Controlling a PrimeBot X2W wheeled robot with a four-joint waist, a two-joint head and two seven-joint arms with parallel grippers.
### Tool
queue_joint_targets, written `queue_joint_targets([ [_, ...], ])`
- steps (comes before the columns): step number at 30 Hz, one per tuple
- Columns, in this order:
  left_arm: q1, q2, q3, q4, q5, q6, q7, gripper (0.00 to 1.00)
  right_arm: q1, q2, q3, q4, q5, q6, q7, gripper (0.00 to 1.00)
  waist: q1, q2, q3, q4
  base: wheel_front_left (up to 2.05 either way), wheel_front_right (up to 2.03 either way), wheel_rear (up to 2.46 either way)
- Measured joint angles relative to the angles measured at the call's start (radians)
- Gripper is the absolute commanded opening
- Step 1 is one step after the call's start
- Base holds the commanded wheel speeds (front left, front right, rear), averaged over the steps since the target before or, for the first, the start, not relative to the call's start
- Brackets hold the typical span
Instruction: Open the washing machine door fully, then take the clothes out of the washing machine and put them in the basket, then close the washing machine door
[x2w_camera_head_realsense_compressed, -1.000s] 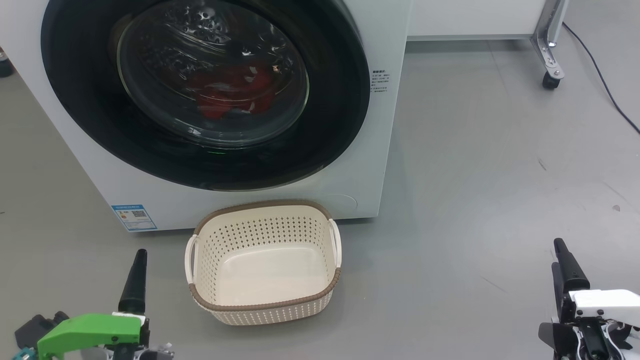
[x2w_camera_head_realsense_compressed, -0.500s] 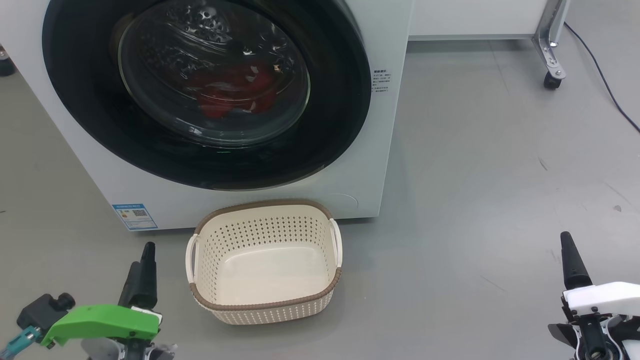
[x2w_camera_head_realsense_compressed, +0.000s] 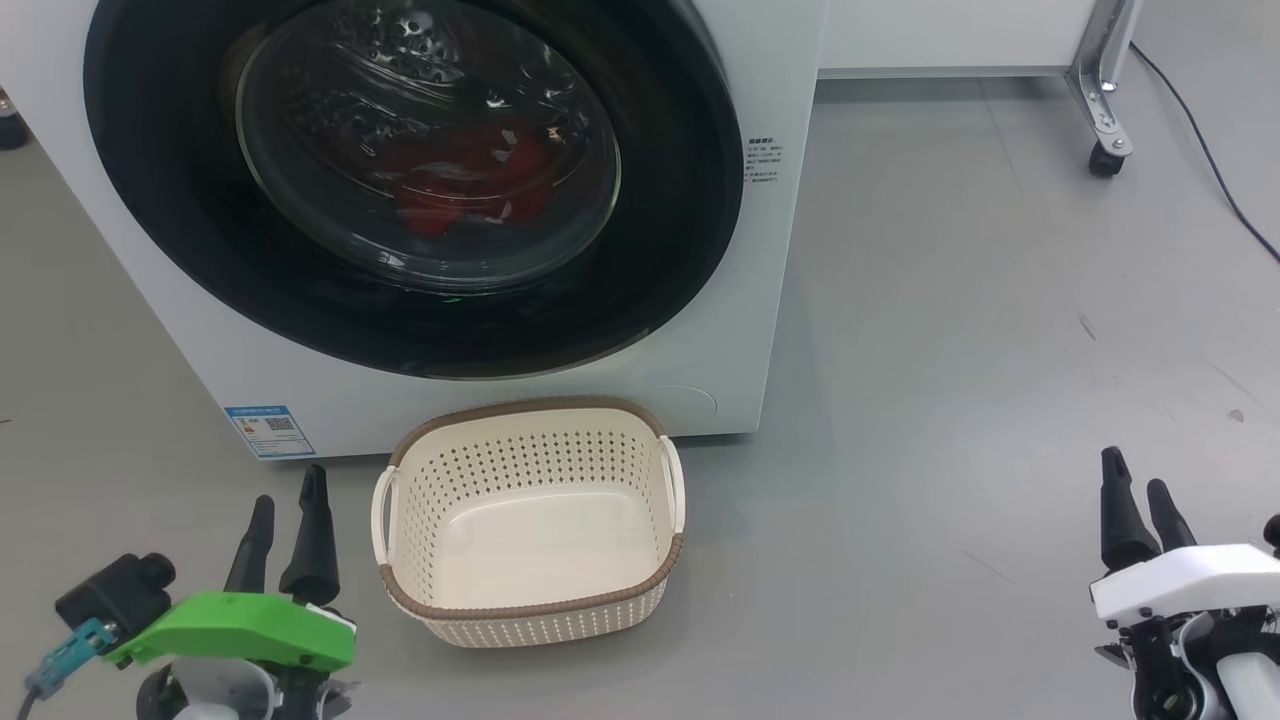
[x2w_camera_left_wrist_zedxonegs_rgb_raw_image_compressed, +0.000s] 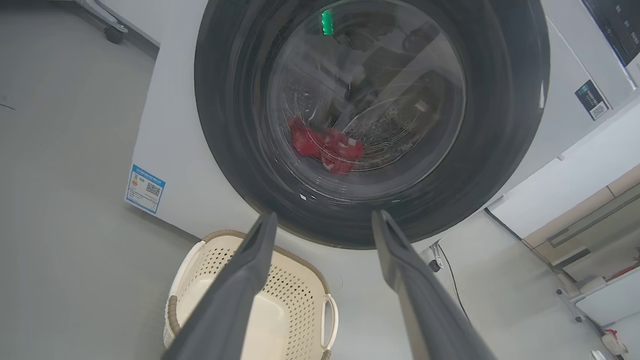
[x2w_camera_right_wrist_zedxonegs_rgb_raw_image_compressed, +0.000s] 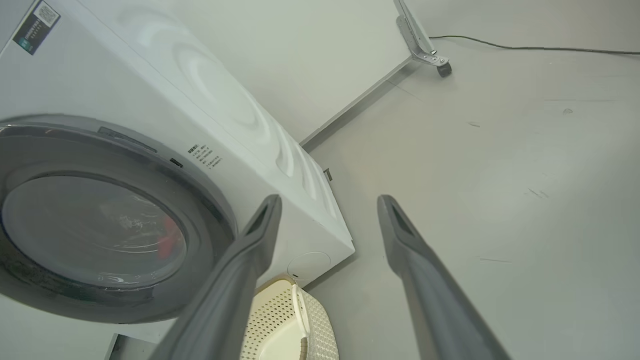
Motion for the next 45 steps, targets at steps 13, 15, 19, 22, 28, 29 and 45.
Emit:
queue_joint_targets([
  [13,0.0,-0.002,-0.04,-0.01,0.213,0.042,-0.047,1.0,-0.008,-0.021,0.084,-0.001,-0.211,-0.038,-0.049,1.0,0.0,0.0,0.004,0.001,0.0,0.0,0.0],
  [15,0.0,-0.003,-0.042,-0.01,0.227,0.045,-0.048,1.0,-0.01,-0.022,0.09,-0.001,-0.225,-0.043,-0.052,1.0,0.0,0.0,0.005,0.002,0.0,0.0,0.0],
  [19,0.0,-0.004,-0.053,-0.011,0.284,0.057,-0.059,1.0,-0.016,-0.025,0.112,-0.001,-0.279,-0.051,-0.062,1.0,0.0,0.0,0.006,0.003,0.0,0.0,0.0],
  [22,0.0,-0.008,-0.065,-0.01,0.336,0.067,-0.076,1.0,-0.02,-0.029,0.132,-0.001,-0.335,-0.06,-0.079,1.0,0.0,0.0,0.008,0.003,0.0,0.0,0.0],
  [28,0.0,-0.012,-0.075,-0.007,0.412,0.08,-0.093,1.0,-0.02,-0.032,0.162,0.0,-0.409,-0.068,-0.102,1.0,0.0,0.0,0.01,0.004,0.0,0.0,0.0],
  [29,0.0,-0.012,-0.076,-0.006,0.427,0.08,-0.099,1.0,-0.02,-0.032,0.168,0.0,-0.423,-0.069,-0.105,1.0,0.0,0.0,0.01,0.004,0.0,0.0,0.0],
  [45,0.0,-0.026,-0.099,0.021,0.568,0.107,-0.137,1.0,-0.022,-0.035,0.205,-0.005,-0.57,-0.087,-0.144,1.0,0.0,0.0,0.016,0.002,0.0,0.0,0.0],
])
